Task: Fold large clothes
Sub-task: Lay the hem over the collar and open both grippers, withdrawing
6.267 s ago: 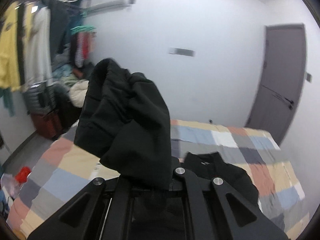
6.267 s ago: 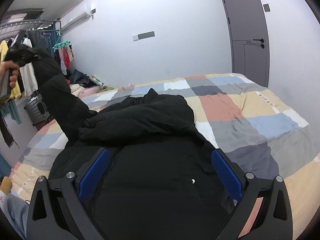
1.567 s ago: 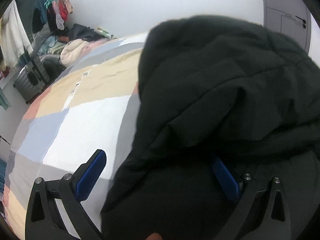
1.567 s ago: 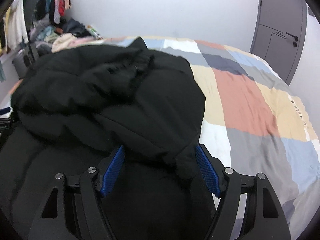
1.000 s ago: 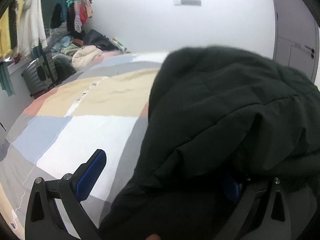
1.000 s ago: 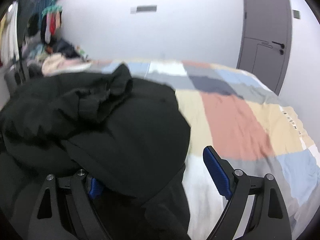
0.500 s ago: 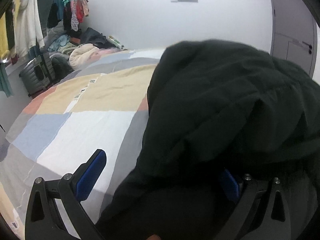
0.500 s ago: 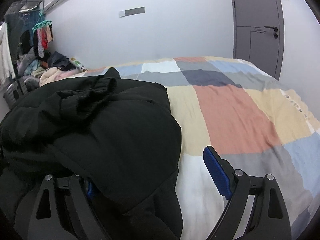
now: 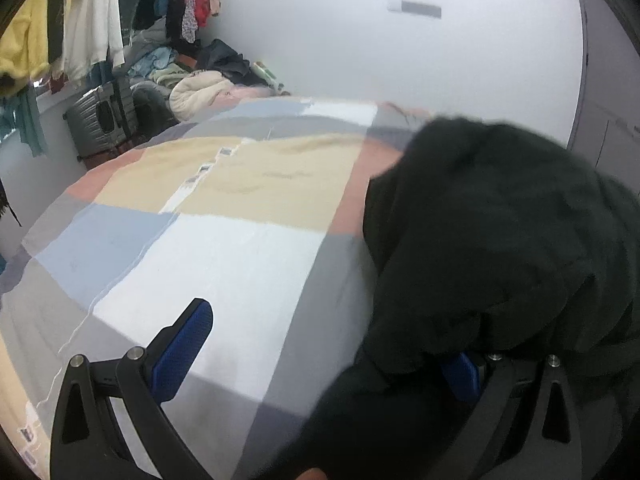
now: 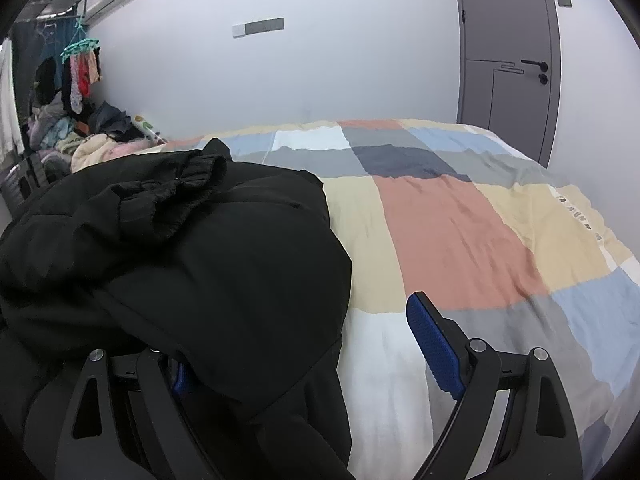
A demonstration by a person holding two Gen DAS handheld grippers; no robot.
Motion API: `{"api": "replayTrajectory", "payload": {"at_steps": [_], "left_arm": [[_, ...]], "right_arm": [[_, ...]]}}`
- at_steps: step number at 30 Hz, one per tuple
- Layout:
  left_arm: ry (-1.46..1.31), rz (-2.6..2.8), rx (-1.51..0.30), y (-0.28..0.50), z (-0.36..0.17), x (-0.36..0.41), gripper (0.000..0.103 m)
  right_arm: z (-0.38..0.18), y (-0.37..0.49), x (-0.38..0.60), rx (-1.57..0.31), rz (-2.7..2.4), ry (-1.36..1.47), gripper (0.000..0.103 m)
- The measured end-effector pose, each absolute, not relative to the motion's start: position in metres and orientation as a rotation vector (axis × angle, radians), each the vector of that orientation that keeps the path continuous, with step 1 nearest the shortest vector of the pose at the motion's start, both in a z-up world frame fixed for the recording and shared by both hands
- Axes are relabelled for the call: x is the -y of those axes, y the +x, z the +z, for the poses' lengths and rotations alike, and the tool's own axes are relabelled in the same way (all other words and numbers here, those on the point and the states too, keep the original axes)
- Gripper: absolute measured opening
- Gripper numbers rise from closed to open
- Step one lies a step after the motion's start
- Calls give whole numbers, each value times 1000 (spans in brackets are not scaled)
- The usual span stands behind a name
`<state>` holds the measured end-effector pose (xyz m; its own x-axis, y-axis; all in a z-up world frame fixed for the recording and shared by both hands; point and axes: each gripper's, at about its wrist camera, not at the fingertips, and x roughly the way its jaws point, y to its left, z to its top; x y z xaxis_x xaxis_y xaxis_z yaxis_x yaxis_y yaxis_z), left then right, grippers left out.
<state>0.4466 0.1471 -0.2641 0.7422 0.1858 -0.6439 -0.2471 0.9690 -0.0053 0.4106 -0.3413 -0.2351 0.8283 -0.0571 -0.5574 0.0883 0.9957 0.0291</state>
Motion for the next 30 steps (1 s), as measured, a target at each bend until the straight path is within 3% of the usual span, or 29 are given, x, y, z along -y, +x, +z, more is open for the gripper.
{"api": "replayTrajectory", "payload": {"at_steps": [9,17,23,30], "left_arm": [[-207,275,-757,457,-280,-175,103],[-176,200,-755,426,-252,-157,102],[-181,123,-687,386,-191,-137,103],[-126,61,-574,320,-87,-122,103]], "right_arm": [[-244,418,352,-618,-90,124,89],[-241,405,355,-695,-69,237,89],[-191,365,338,-647,-38,226,89],[-77,293,321,-471,3,207,91]]}}
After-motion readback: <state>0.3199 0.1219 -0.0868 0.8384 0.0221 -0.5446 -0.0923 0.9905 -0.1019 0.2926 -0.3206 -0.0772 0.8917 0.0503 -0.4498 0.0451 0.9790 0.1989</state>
